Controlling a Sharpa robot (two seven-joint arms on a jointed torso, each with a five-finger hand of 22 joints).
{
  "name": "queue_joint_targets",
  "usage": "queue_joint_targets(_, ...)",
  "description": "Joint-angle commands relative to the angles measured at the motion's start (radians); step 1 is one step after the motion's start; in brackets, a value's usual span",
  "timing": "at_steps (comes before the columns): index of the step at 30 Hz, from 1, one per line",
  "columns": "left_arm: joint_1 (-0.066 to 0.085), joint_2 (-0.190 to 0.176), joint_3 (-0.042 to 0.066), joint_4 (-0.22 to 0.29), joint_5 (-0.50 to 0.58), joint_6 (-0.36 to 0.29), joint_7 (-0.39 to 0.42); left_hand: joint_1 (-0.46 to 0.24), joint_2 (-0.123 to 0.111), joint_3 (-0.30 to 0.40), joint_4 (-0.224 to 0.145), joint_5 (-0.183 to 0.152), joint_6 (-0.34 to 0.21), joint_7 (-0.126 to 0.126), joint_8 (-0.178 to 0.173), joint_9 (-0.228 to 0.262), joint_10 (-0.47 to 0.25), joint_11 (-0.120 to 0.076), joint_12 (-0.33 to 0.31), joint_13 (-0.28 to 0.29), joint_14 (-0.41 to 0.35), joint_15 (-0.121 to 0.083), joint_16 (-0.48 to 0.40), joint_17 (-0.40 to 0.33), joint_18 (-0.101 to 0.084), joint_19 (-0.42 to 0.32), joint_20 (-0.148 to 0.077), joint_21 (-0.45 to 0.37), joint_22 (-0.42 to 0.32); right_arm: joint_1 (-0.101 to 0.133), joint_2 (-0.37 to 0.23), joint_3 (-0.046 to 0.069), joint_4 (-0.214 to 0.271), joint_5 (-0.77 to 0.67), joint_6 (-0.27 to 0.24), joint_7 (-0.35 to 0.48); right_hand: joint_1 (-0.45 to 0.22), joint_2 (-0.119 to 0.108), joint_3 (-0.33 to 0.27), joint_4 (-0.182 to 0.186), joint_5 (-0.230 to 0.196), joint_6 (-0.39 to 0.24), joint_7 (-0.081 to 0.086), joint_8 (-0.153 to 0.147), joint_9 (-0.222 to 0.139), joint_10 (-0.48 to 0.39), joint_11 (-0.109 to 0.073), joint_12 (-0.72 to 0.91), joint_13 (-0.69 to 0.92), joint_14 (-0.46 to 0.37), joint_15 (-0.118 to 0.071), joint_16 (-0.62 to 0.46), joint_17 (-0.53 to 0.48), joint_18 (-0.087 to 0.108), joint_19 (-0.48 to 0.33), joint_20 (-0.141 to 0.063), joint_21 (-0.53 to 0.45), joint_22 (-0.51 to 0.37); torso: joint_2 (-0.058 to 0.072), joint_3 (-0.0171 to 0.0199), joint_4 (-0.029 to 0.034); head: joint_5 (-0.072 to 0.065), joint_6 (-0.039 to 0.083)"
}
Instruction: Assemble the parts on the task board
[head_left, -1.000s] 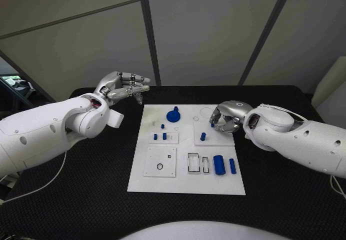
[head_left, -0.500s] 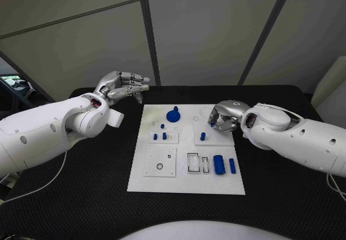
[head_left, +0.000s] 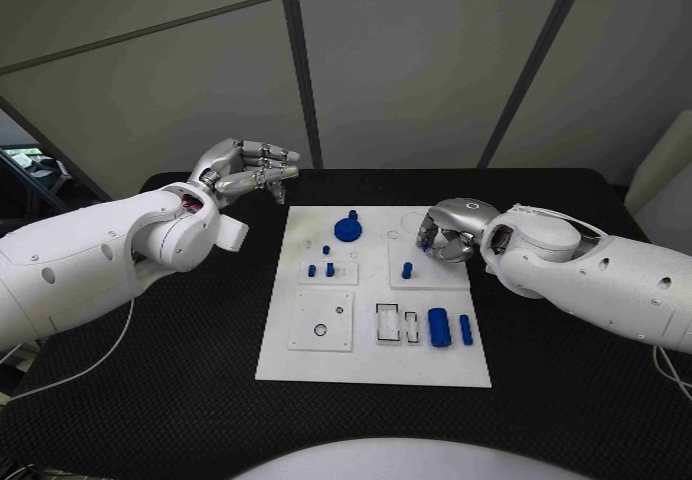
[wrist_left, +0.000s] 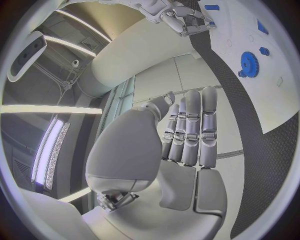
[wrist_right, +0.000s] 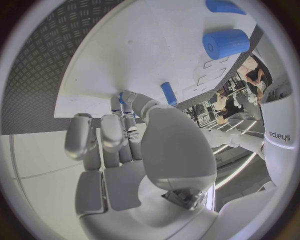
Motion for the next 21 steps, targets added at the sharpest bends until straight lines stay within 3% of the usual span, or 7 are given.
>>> queue_joint_targets(1, 0.002, -0.001, 0.001, 0.001, 0.005, -0.008, 0.009, -0.002, 0.008, 0.001, -0.006, 0.003, 0.002, 0.005, 0.004, -0.001, -0.008, 0.0, 0.004, 0.001, -0.003, 0.002, -0.004, -0.001, -0.004, -0.007, -0.001, -0.005, -0.001, -0.008, 0.003, -0.007, 0.007, -0.03, 0.033, -0.008, 0.002, 0.01, -0.001, -0.007, 0.001, 0.013, -0.003, 0.006, 0.004, 0.013, -0.002, 0.006, 0.005, 0.038, -0.008, 0.009, 0.003, -0.02, 0.01, 0.0, 0.011, 0.01, -0.001, 0.0001, -0.0004, 0.0, -0.001)
queue_joint_targets(8, 0.002, -0.002, 0.001, 0.002, 0.005, -0.01, 0.006, 0.0, 0.008, 0.001, -0.008, 0.003, 0.002, 0.006, 0.004, -0.001, -0.008, 0.0, 0.006, 0.001, -0.002, 0.001, -0.004, -0.002, -0.004, -0.006, -0.002, -0.006, -0.001, -0.008, 0.0, -0.007, 0.016, -0.033, 0.007, 0.0, 0.002, 0.016, -0.002, -0.013, 0.006, 0.027, -0.007, 0.012, 0.01, 0.03, -0.007, 0.006, 0.01, 0.038, -0.012, 0.017, 0.007, -0.026, 0.025, -0.003, 0.032, 0.038, 0.0, 0.0, -0.0003, -0.001, -0.001)
queue_joint_targets(21, 0.002, -0.003, 0.001, -0.002, 0.005, -0.011, 0.001, -0.001, 0.011, 0.002, -0.01, 0.003, 0.001, 0.007, 0.005, -0.001, -0.012, 0.001, 0.012, 0.002, 0.002, 0.002, -0.004, -0.003, -0.004, 0.001, -0.002, -0.002, 0.001, -0.007, -0.033, -0.005, 0.059, -0.013, -0.086, 0.021, 0.002, 0.017, -0.001, -0.015, 0.012, 0.025, -0.005, 0.01, 0.011, 0.03, -0.006, 0.002, 0.011, 0.038, -0.012, 0.022, 0.01, -0.028, 0.03, -0.004, 0.039, 0.047, -0.001, -0.0003, -0.0005, -0.005, 0.003)
